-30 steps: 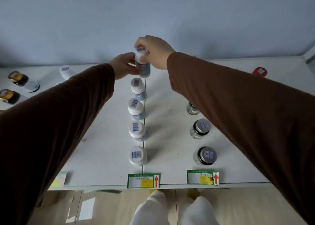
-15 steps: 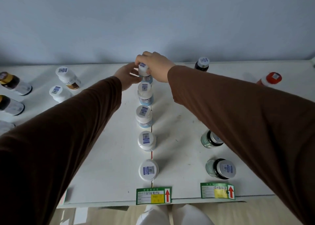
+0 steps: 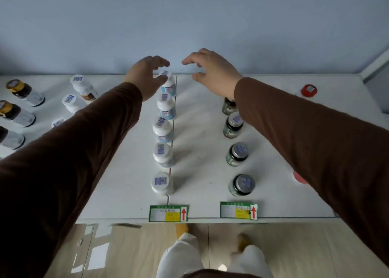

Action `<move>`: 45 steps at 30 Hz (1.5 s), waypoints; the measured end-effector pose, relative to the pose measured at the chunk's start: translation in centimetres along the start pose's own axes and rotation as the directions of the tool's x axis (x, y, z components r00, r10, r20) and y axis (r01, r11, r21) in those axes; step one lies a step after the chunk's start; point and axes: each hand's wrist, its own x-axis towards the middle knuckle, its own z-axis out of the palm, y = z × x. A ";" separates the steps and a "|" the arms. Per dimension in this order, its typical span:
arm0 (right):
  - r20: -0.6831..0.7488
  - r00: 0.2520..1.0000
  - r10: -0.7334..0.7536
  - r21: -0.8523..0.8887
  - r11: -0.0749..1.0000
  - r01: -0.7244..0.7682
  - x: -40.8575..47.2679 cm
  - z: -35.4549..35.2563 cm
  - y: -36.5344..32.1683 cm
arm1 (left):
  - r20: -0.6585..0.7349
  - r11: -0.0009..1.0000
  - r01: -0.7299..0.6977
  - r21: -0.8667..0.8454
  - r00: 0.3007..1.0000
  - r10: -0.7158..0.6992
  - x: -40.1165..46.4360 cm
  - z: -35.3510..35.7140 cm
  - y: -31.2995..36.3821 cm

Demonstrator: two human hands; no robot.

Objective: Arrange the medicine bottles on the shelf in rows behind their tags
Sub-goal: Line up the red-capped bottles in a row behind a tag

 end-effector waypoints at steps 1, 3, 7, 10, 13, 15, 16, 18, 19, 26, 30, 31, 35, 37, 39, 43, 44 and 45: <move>0.010 1.000 -0.005 -0.002 1.000 0.005 -2.1 -0.9 0.4 | 0.000 0.998 -0.048 0.046 0.999 0.048 -1.2 0.2 1.8; 0.034 0.999 -0.017 -0.014 1.000 0.018 -6.6 -2.9 1.8 | 0.003 0.988 -0.115 0.104 0.993 0.115 -3.7 1.3 5.7; 0.030 0.999 -0.027 0.002 1.000 0.027 -16.7 -7.3 6.5 | 0.013 0.973 -0.218 0.080 0.976 0.217 -8.9 5.8 14.0; 0.049 0.998 0.027 0.038 0.999 -0.028 -23.8 -10.2 11.3 | 0.018 0.975 -0.223 -0.011 0.975 0.223 -12.6 10.9 19.9; 0.058 0.994 0.089 0.095 0.991 -0.094 -29.0 -12.0 15.7 | 0.045 0.981 -0.191 -0.017 0.980 0.192 -15.5 15.9 24.5; 0.054 0.992 0.113 0.127 0.985 -0.120 -31.9 -12.5 17.8 | 0.051 0.988 -0.147 -0.041 0.987 0.149 -17.3 18.4 26.8; 0.044 0.991 0.130 0.151 0.979 -0.135 -33.4 -12.4 18.7 | 0.036 0.990 -0.127 -0.060 0.991 0.129 -18.3 19.5 27.8; 0.017 0.982 0.190 0.217 0.958 -0.189 -36.7 -11.6 20.2 | -0.003 0.989 -0.116 -0.095 0.993 0.116 -20.5 21.6 29.4; 0.015 0.973 0.228 0.248 0.942 -0.225 -38.4 -10.8 20.7 | -0.017 0.987 -0.120 -0.103 0.993 0.119 -21.6 22.8 30.0; 0.105 0.882 0.459 0.359 0.810 -0.464 -47.9 -4.1 22.8 | 0.070 1.000 -0.012 -0.010 0.997 0.012 -27.2 31.4 31.5; 0.176 0.784 0.595 0.466 0.652 -0.599 -50.1 -1.5 23.1 | 0.036 0.999 0.041 0.026 0.998 -0.042 -28.1 34.9 31.6; 0.205 0.753 0.626 0.499 0.595 -0.630 -50.3 -0.8 23.1 | 0.016 0.998 0.060 0.029 0.998 -0.061 -28.1 35.6 31.6; 0.285 0.657 0.698 0.602 0.403 -0.689 -50.3 1.5 23.1 | -0.076 0.991 0.134 0.008 0.988 -0.133 -27.8 37.5 31.4; 0.283 0.646 0.709 0.635 0.366 -0.680 -50.2 2.3 23.2 | -0.112 0.989 0.144 -0.020 0.983 -0.146 -27.7 38.1 31.2; 0.275 0.645 0.713 0.666 0.344 -0.663 -50.0 2.8 23.3 | -0.141 0.989 0.142 -0.040 0.979 -0.146 -27.7 38.5 30.9; 0.248 0.663 0.706 0.714 0.330 -0.618 -50.1 3.4 23.7 | -0.178 0.991 0.120 -0.062 0.975 -0.129 -27.7 39.0 30.5; 0.250 0.665 0.704 0.711 0.332 -0.619 -50.1 3.5 23.7 | -0.180 0.991 0.117 -0.068 0.975 -0.127 -27.7 39.1 30.4; 0.253 0.665 0.702 0.705 0.337 -0.624 -50.1 3.5 23.7 | -0.180 0.991 0.114 -0.073 0.976 -0.125 -27.7 39.1 30.4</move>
